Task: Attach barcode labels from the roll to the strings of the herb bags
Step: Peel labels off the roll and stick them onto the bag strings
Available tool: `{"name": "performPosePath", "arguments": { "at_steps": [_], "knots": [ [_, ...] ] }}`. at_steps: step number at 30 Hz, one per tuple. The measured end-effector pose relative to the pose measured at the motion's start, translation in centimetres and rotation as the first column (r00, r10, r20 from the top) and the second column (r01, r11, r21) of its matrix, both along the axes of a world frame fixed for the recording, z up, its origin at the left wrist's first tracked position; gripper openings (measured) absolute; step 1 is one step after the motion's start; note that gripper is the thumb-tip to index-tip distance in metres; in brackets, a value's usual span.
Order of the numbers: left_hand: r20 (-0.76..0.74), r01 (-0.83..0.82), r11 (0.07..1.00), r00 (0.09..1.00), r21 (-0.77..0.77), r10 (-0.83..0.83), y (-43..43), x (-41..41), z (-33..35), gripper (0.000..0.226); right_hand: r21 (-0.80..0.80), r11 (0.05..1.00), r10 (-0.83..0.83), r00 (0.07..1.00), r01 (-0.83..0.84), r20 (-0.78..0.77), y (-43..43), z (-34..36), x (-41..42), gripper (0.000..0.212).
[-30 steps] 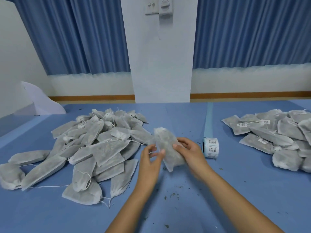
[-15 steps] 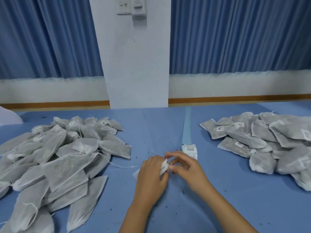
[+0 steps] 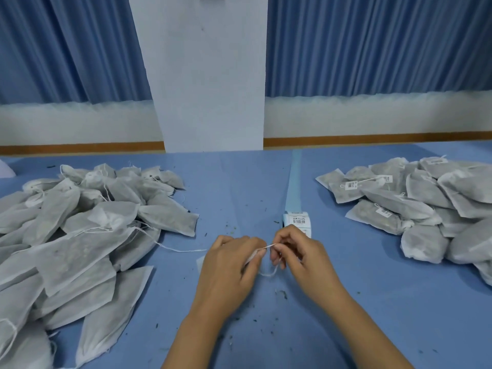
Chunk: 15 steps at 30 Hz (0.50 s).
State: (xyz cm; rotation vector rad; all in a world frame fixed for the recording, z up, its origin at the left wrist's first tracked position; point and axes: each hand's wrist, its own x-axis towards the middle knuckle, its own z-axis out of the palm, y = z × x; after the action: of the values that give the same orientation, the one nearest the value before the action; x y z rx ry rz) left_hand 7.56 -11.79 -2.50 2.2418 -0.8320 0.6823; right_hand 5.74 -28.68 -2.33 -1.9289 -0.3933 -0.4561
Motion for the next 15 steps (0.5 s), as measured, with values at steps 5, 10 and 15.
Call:
{"name": "performPosePath", "arguments": {
  "at_steps": [5,10,15],
  "knots": [
    [-0.051,0.066,0.995,0.996,-0.080,-0.070,0.1,-0.3,0.0,0.021,-0.190,0.951,-0.207,0.959,0.243,0.193,-0.5,0.1,0.0,0.017],
    [-0.334,-0.026,0.973,0.941,-0.228,-0.053,1.0,-0.7,0.6,0.018,-0.216,0.921,-0.245,0.914,0.324,0.324,-1.5,0.4,-0.1,0.012],
    [-0.408,-0.015,0.989,0.912,-0.145,-0.046,2.7,-0.2,0.6,0.015,-0.155,0.923,-0.284,0.893,0.353,0.349,-2.0,0.4,-0.2,0.012]
  ]
}}
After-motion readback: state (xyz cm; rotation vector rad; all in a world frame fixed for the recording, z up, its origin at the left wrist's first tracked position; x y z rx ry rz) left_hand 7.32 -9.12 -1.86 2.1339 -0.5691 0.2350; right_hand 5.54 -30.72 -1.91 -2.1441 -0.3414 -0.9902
